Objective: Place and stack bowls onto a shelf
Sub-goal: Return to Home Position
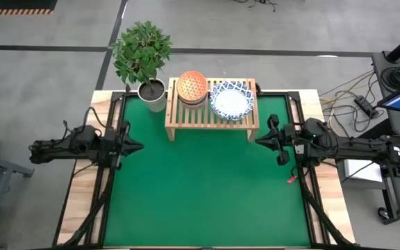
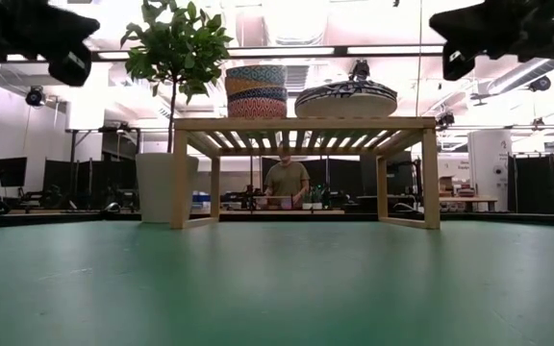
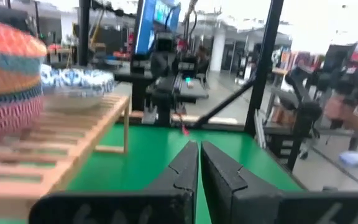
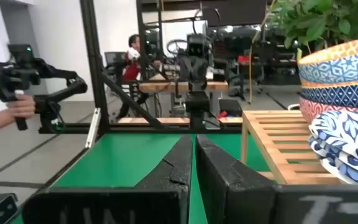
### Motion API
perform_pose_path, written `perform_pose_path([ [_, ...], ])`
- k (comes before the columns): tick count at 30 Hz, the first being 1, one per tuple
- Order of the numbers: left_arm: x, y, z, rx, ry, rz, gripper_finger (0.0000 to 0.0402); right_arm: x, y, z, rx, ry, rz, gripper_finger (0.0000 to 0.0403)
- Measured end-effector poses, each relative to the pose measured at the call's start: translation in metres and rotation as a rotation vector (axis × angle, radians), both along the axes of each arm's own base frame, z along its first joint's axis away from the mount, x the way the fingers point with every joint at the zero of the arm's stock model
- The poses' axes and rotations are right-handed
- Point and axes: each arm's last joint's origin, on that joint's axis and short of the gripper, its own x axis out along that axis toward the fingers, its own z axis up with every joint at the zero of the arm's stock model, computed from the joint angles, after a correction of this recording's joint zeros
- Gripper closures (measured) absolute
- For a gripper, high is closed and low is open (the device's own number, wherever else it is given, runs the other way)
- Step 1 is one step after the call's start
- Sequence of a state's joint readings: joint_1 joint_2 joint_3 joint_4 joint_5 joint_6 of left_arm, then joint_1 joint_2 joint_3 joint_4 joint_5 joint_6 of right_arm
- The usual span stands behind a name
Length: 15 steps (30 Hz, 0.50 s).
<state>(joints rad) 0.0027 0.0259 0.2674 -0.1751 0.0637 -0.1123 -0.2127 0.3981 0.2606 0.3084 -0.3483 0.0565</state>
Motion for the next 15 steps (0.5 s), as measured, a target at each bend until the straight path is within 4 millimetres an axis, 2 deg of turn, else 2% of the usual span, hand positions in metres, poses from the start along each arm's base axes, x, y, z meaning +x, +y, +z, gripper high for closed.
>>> perform_pose_path([
  [7, 0.004, 0.0, -0.015, 0.029, 0.025, -0.002, 0.04, -0.015, 0.004, 0.0, -0.015, -0.083, 0.002, 0.0392],
  [15, 0.019, -0.002, -0.048, 0.04, -0.1, -0.055, 0.04, -0.023, 0.006, -0.024, -0.04, -0.112, 0.003, 0.0392],
])
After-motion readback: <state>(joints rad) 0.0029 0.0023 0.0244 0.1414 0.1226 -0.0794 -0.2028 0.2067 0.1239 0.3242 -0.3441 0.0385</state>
